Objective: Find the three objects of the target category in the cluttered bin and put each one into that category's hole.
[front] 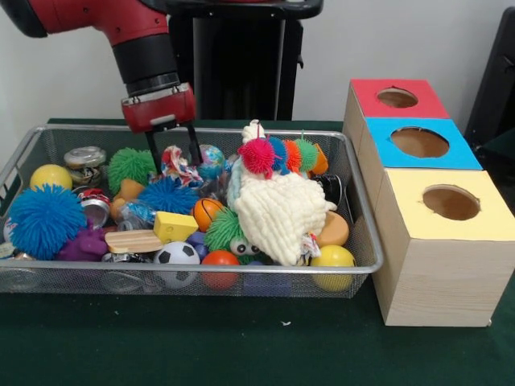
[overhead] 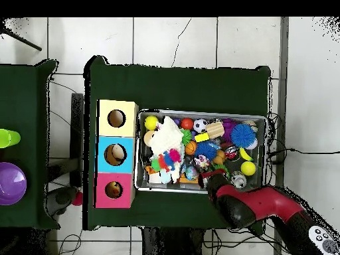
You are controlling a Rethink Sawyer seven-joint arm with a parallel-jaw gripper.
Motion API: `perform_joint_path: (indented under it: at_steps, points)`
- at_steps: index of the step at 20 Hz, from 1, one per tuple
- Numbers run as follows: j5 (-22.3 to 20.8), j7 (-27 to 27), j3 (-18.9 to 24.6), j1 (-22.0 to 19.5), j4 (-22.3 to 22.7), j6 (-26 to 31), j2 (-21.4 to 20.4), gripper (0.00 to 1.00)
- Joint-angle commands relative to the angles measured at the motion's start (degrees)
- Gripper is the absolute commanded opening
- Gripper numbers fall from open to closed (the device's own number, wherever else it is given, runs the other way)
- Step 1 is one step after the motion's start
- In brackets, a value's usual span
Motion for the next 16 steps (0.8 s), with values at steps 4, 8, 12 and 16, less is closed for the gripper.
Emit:
perform_joint_path:
  at_steps: [4, 8, 12, 16]
  points:
    - [4.8, -12.0, 5.8, -3.1, 0.5, 12.5, -9.3, 1.0]
    - [7.8, -13.6, 8.5, -5.2, 1.5, 14.9, -11.0, 1.0]
    - [11.2, -14.8, 11.9, -7.2, 3.0, 17.4, -13.5, 1.0]
    - [12.3, -14.7, 13.8, -8.5, 3.5, 18.6, -14.5, 1.0]
